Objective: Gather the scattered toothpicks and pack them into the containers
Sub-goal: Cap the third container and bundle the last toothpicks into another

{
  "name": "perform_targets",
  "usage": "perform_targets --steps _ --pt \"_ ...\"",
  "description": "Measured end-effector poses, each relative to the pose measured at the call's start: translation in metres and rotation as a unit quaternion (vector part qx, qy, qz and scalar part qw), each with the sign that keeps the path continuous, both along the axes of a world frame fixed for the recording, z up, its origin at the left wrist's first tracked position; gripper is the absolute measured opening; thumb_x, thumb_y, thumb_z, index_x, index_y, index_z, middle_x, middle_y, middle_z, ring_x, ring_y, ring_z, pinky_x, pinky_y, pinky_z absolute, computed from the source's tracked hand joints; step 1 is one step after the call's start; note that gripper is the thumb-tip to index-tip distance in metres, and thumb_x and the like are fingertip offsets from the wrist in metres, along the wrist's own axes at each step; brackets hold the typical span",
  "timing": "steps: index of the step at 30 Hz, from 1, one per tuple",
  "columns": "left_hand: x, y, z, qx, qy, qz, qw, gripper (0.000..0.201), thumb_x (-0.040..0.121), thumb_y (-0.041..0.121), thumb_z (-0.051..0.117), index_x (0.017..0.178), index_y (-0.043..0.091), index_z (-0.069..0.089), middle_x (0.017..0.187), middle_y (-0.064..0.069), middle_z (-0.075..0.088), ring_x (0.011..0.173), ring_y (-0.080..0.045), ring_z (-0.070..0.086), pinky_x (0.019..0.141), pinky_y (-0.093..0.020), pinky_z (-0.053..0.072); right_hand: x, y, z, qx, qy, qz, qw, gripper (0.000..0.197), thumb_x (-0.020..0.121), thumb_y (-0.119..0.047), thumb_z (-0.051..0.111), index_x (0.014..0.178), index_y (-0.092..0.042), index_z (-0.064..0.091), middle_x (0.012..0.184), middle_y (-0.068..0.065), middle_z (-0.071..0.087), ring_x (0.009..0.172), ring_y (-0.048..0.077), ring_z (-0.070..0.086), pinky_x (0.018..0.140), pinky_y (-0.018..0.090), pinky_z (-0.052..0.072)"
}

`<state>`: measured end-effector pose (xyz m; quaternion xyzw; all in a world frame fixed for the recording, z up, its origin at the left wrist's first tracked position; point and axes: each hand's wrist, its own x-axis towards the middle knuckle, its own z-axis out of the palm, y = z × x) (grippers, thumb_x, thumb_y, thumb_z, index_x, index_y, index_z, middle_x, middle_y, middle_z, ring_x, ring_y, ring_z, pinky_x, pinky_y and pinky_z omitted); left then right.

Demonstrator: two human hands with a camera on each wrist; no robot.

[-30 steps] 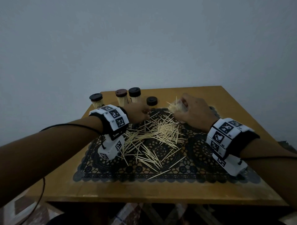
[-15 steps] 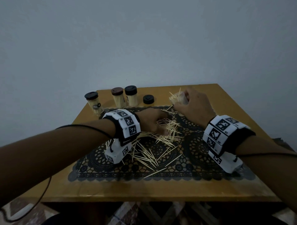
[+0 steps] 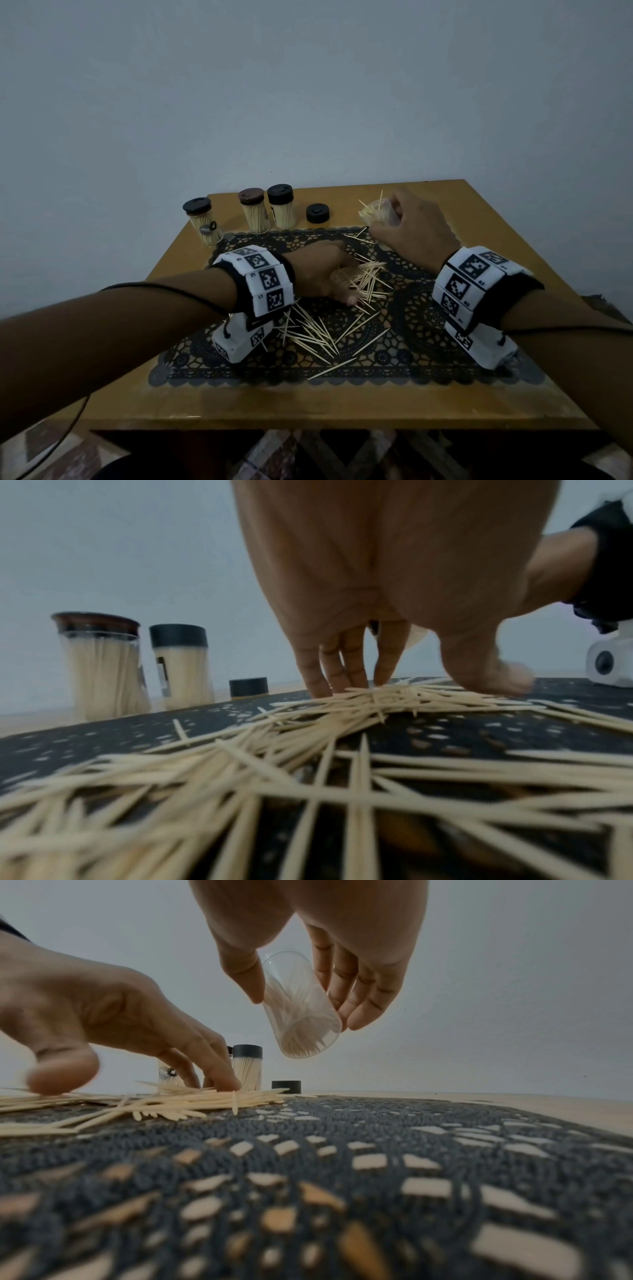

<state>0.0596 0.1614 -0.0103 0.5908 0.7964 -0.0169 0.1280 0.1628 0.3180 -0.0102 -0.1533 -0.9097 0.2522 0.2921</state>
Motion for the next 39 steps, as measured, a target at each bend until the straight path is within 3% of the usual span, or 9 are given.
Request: perform_targets --steps 6,12,19,26,28,31,33,35,39 --pt "-0.006 -0.009 -0.006 0.051 0.009 -0.042 0.998 0.052 0.084 0.035 0.071 0.131 0.017 0.056 0.132 -0.003 0.055 0.119 -0.019 0.049 0.085 -0.017 0.029 -0.001 -0.001 -0.001 0.004 0.001 0.010 1.000 0.031 0.080 -0.032 0.074 0.090 -0.012 0.053 0.081 0.002 0.061 0.070 0.021 0.057 0.057 0.029 0.044" --pt "-0.007 -0.002 -0.006 0.085 0.032 -0.043 0.995 0.029 0.087 0.027 0.068 0.113 0.015 0.068 0.113 -0.001 0.068 0.099 -0.018 0.062 0.078 -0.022 0.040 0.000 -0.001 -0.001 0.012 -0.001 0.014 1.000 0.031 0.080 -0.033 0.074 0.089 -0.011 0.053 0.079 0.000 0.059 0.069 0.020 0.055 0.056 0.028 0.043" --pt "-0.007 -0.003 -0.005 0.125 0.057 -0.076 0.988 0.031 0.088 0.021 0.065 0.119 0.018 0.067 0.107 -0.003 0.072 0.094 -0.021 0.066 0.080 -0.031 0.049 0.002 -0.003 0.000 0.027 -0.025 0.050 0.998 0.036 0.081 -0.034 0.073 0.099 -0.007 0.057 0.088 0.007 0.065 0.076 0.024 0.061 0.067 0.040 0.053" --pt "-0.006 0.002 -0.007 0.124 0.060 -0.046 0.989 0.015 0.085 0.015 0.065 0.095 0.011 0.075 0.091 -0.006 0.073 0.080 -0.025 0.066 0.073 -0.035 0.049 0.003 -0.005 0.001 0.021 -0.030 0.055 0.998 0.033 0.080 -0.030 0.073 0.098 -0.008 0.057 0.087 0.005 0.064 0.076 0.025 0.061 0.069 0.045 0.054" --pt "-0.007 0.002 -0.006 0.129 0.035 -0.031 0.991 0.015 0.085 0.013 0.066 0.095 0.011 0.076 0.090 -0.005 0.074 0.077 -0.022 0.065 0.070 -0.035 0.049 0.003 -0.005 0.002 0.020 -0.029 0.049 0.998 0.034 0.079 -0.030 0.074 0.098 -0.008 0.057 0.087 0.006 0.065 0.076 0.025 0.061 0.069 0.044 0.054" --pt "-0.015 0.000 -0.004 0.144 -0.025 0.000 0.989 0.010 0.084 0.010 0.068 0.086 0.007 0.077 0.068 -0.001 0.068 0.055 -0.006 0.053 0.055 -0.027 0.042 0.003 -0.005 0.003 0.019 -0.027 0.037 0.999 0.034 0.080 -0.030 0.074 0.099 -0.008 0.057 0.088 0.006 0.065 0.076 0.025 0.061 0.066 0.039 0.052" --pt "-0.020 -0.002 0.000 0.153 -0.054 0.036 0.986 0.012 0.084 0.012 0.071 0.093 0.009 0.077 0.074 0.003 0.071 0.057 -0.003 0.054 0.053 -0.016 0.038 0.003 -0.004 0.003 0.021 -0.032 0.033 0.999 0.034 0.080 -0.030 0.074 0.100 -0.008 0.056 0.090 0.006 0.065 0.078 0.024 0.061 0.066 0.036 0.051" --pt "-0.026 -0.005 0.005 0.158 -0.063 0.066 0.983 0.018 0.083 0.015 0.073 0.101 0.011 0.076 0.087 0.002 0.074 0.065 -0.004 0.058 0.059 -0.015 0.042 0.003 -0.004 0.003 0.025 -0.041 0.035 0.998 0.035 0.081 -0.030 0.073 0.102 -0.009 0.056 0.092 0.005 0.064 0.080 0.023 0.061 0.068 0.036 0.053" --pt "-0.038 -0.012 0.015 0.145 -0.095 0.107 0.979 0.017 0.084 0.013 0.072 0.100 0.010 0.076 0.089 0.003 0.073 0.062 0.002 0.057 0.059 -0.010 0.043 0.003 -0.003 0.002 0.031 -0.057 0.048 0.997 0.038 0.080 -0.033 0.074 0.105 -0.010 0.057 0.097 0.006 0.066 0.083 0.025 0.062 0.073 0.042 0.055"
